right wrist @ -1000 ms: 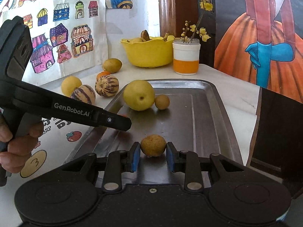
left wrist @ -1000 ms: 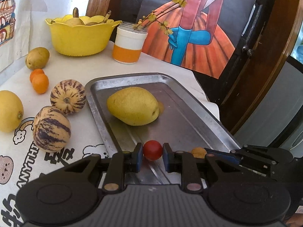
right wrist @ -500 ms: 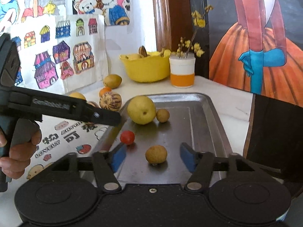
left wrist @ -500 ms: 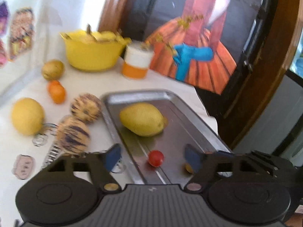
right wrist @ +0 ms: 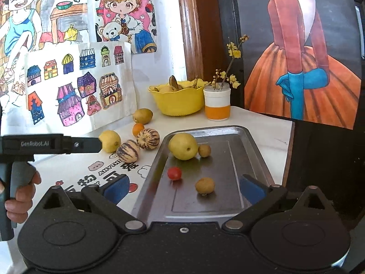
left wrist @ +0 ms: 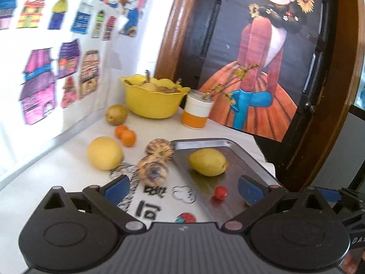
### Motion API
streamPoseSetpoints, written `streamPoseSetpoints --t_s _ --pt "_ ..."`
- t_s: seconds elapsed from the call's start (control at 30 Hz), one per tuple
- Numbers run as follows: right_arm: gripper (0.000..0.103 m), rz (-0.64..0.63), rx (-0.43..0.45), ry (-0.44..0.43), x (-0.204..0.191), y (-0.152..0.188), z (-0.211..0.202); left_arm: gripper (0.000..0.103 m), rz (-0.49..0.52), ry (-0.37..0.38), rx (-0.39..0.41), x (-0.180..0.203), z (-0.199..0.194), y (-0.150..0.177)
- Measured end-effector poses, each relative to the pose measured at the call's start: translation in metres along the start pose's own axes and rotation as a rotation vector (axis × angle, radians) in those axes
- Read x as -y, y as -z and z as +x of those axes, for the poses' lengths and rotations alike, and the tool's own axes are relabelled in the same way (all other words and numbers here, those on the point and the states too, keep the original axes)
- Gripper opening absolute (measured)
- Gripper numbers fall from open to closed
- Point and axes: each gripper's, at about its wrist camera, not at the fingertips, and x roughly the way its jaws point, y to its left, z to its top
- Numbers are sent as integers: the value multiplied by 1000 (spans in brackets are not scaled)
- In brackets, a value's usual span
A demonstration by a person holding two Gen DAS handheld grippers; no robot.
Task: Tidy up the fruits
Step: 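Move both open tools back toward the remaining fruits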
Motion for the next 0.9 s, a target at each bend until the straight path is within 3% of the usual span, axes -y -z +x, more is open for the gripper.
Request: streamPoseSetpoints --t_s 0.47,0.9 --pt "102 1 -144 -64 -63 19 -20 103 -3 -158 -87 -57 -55 41" --pt "102 -87 -224 -208 -142 30 6 103 -42 -280 -73 -113 -104 54"
